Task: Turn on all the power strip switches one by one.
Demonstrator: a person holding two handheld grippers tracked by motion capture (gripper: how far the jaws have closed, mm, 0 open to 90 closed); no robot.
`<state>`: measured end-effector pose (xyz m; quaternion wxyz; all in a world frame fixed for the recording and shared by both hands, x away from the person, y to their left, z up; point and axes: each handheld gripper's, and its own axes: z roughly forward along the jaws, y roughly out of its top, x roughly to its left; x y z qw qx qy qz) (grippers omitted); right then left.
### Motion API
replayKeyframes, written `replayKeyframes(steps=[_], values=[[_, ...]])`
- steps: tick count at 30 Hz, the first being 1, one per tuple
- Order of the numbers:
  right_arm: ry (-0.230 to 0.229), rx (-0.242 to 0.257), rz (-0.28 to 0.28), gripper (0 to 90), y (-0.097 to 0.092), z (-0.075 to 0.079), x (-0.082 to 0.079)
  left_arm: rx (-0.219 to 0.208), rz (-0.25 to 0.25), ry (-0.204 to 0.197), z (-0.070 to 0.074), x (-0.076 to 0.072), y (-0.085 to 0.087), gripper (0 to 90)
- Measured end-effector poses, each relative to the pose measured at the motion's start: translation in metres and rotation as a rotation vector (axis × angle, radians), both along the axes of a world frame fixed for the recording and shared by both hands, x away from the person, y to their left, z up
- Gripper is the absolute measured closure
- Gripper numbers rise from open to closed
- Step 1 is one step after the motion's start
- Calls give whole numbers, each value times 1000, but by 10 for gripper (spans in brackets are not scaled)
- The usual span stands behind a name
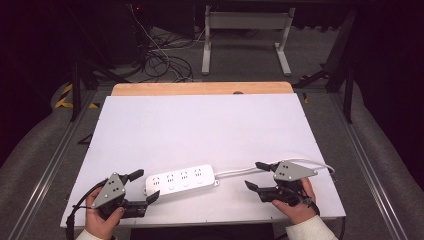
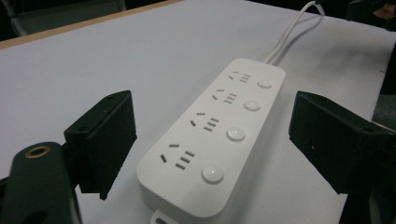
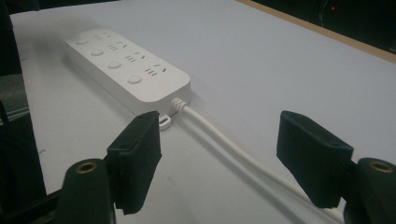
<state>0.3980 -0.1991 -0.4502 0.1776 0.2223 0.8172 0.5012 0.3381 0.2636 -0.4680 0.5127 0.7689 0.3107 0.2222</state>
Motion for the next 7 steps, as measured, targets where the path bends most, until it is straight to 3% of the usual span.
replayKeyframes(steps=[5,7], values=[[2,2,0,312,0,0,0,-42,20,24,-3,-1,5,148],[1,1,1,312,0,0,1,-37,21,26,-3,-1,5,147]])
